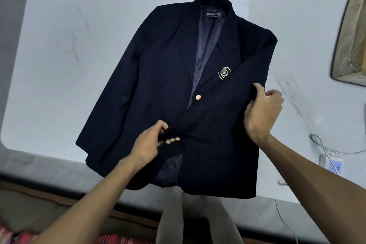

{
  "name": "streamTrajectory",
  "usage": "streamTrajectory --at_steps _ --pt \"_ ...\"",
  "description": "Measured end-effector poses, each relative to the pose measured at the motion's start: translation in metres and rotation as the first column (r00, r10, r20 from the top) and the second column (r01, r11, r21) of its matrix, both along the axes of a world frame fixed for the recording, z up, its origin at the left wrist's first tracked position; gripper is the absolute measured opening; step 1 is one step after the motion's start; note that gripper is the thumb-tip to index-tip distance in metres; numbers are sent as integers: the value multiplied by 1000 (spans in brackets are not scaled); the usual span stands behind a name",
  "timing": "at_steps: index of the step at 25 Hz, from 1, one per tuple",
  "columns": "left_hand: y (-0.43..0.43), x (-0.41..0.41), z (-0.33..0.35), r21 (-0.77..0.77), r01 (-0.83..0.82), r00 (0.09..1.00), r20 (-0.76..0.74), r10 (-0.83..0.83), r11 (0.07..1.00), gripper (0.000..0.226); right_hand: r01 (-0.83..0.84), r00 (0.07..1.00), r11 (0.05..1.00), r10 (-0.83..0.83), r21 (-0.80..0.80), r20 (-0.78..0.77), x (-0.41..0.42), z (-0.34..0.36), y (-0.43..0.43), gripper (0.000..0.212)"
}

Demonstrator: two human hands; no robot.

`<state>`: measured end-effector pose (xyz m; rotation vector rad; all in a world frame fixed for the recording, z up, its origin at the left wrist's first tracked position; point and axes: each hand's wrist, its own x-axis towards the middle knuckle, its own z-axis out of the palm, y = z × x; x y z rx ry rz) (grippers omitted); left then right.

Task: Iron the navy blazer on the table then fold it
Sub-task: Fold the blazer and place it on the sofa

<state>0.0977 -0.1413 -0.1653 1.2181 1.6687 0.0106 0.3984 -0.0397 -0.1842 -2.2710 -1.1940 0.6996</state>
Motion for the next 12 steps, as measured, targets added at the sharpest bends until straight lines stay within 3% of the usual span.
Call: streamTrajectory --at_steps 1,2,3,4,5,6,8,10,12 --pt "-7 4 -8 18 16 995 -101 -14 1000 46 -197 975 980 195 11 107 -6 -1 -4 32" --pt "-10 8 -10 39 -93 988 -118 97 995 48 -449 876 894 438 8 202 -17 -3 -10 42" --pt "-12 10 -15 43 -208 969 -130 212 977 43 -671 711 741 654 -26 260 -28 -10 -18 56" --pt "-11 15 -16 64 -220 956 -183 228 973 40 -789 572 609 778 -86 261 -36 -17 -25 68" --pt "-10 20 -16 73 -117 949 -286 133 990 43 -827 511 548 826 -128 239 -44 -21 -29 77" --pt "-11 26 -14 42 6 921 -390 11 999 52 -811 539 569 817 -138 204 -48 -24 -32 80" --pt "-13 36 -8 -35 144 818 -559 -139 989 63 -667 736 743 669 -60 104 -54 -24 -33 71" --pt "-22 43 -12 -22 189 772 -614 -163 982 52 -461 886 887 461 -14 44 -55 -19 -35 54" --pt "-26 40 -16 126 163 823 -565 -65 979 28 -306 947 952 301 -26 -112 -56 -16 -39 32"
